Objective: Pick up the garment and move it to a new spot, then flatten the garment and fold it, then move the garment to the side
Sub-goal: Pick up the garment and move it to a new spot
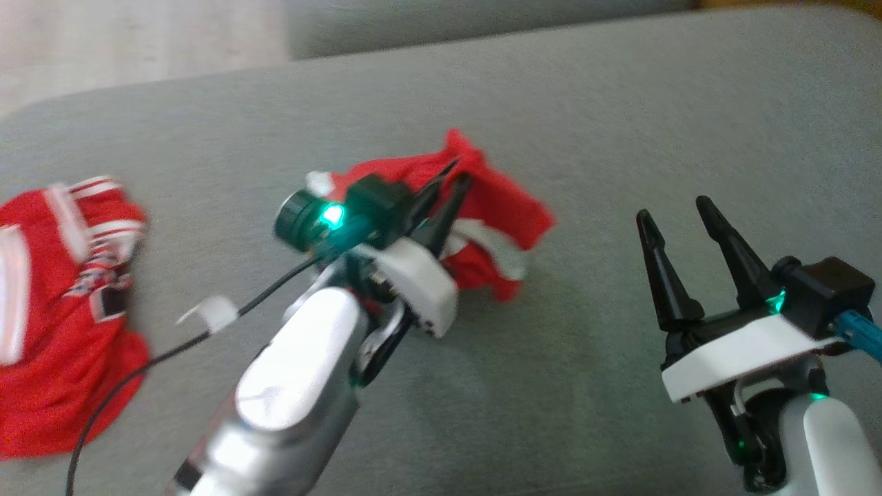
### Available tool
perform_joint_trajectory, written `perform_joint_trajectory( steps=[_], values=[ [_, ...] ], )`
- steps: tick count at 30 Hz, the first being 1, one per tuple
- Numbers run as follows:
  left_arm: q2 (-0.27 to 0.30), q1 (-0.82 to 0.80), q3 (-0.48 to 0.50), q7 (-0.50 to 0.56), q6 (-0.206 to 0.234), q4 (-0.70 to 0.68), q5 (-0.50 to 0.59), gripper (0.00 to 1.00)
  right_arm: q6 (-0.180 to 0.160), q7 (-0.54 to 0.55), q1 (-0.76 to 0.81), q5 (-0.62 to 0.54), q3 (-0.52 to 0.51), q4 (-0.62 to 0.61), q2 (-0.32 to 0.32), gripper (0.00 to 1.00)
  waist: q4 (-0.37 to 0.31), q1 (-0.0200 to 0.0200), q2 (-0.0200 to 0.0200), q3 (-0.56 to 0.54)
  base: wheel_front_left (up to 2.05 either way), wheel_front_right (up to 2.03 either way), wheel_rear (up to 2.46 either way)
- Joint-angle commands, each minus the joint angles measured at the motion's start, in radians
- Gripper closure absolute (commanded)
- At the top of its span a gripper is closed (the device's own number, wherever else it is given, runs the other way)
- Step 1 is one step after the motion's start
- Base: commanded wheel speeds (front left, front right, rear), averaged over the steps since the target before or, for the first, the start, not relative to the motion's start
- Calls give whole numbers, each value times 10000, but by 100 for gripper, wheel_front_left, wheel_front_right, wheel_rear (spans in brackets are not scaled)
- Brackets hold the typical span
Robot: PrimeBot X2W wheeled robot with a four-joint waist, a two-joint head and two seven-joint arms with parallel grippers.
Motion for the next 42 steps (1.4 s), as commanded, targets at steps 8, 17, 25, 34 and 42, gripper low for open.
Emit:
perform_joint_trajectory(
  steps=[8, 17, 25, 34, 42],
  values=[
    [-96, -837, -1039, -93, -221, 769, -452, 100, -7, -530, -678, 215, -8, -110, 147, 0, -1925, 0, -1, 1638, 0, 0, 0],
    [-106, -1024, -1766, -999, -235, 1189, -1691, 0, -7, -790, -781, 272, -239, 278, 186, 0, -1445, 0, -1, 1451, 0, 0, 0],
    [528, -858, -1082, -2348, 396, 277, -1526, 0, -7, -592, -658, 142, -333, 282, 192, 0, -424, 0, -1, 836, 0, 0, 0],
    [2531, 398, 603, -3483, 1874, -296, -1370, 0, -7, -201, -457, -40, -390, 15, 193, 0, 581, 0, -1, 438, 0, 0, 0],
    [3789, 1947, 2097, -3923, 2731, -767, -1928, 0, -7, 65, -262, -145, -584, -189, 194, 0, 1214, 0, -1, 223, 0, 0, 0]
  ],
)
